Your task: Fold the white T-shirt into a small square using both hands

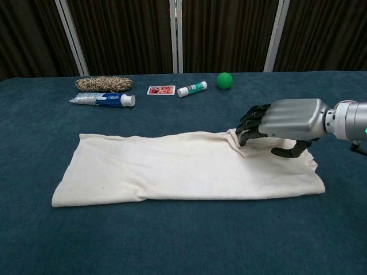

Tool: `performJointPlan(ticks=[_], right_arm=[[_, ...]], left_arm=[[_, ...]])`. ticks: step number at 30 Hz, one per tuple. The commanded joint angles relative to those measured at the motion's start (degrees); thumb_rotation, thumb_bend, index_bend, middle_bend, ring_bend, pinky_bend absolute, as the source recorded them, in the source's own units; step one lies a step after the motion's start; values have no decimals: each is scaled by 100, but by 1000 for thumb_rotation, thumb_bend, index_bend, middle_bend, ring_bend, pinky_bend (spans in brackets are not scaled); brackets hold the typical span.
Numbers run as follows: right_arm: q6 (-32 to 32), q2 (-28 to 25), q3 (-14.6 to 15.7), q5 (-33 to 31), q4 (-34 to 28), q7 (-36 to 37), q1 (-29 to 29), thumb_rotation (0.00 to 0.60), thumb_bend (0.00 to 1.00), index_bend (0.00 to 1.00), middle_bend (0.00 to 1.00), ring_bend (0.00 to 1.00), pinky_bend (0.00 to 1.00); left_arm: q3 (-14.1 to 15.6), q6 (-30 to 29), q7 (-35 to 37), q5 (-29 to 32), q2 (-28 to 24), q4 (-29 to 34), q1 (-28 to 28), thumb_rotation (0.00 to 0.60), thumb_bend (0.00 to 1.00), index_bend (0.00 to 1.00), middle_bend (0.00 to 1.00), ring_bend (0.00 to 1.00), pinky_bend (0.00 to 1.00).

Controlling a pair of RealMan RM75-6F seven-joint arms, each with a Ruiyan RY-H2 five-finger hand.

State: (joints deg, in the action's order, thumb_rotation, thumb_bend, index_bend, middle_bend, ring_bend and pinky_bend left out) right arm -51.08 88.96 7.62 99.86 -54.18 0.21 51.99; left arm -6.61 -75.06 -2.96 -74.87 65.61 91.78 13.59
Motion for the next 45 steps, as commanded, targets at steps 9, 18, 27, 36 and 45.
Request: performJointPlan(ticks=[9, 18, 27, 36, 45], right_arm=[[278, 23, -16, -125, -55, -71, 29, 600, 473, 210, 105, 0, 0], [-122, -351, -68, -123, -419, -73, -114, 600, 470, 210, 101, 0, 0], [-790, -1138, -68, -75, -1261, -249, -444, 600, 467, 210, 100, 0, 0], [-1779, -1807, -89, -133, -1617, -439, -1086, 600, 442, 194, 80, 0, 0], [-3061, -1957, -376, -811, -1845, -12, -2208, 600, 50, 103, 7, 0, 0]], left_arm=[[3, 21, 35, -7, -9, -9, 3, 600, 0, 0, 0, 0, 0], [12, 15, 96, -49, -41, 20, -3, 600, 0, 0, 0, 0, 0], [48, -15, 118, -134, -56, 46, -19, 600, 0, 0, 0, 0, 0], [102, -31, 48, -213, -26, 39, -26, 600, 0, 0, 0, 0, 0], [292, 699, 372, -421, 162, -390, 298, 600, 0, 0, 0, 0, 0]])
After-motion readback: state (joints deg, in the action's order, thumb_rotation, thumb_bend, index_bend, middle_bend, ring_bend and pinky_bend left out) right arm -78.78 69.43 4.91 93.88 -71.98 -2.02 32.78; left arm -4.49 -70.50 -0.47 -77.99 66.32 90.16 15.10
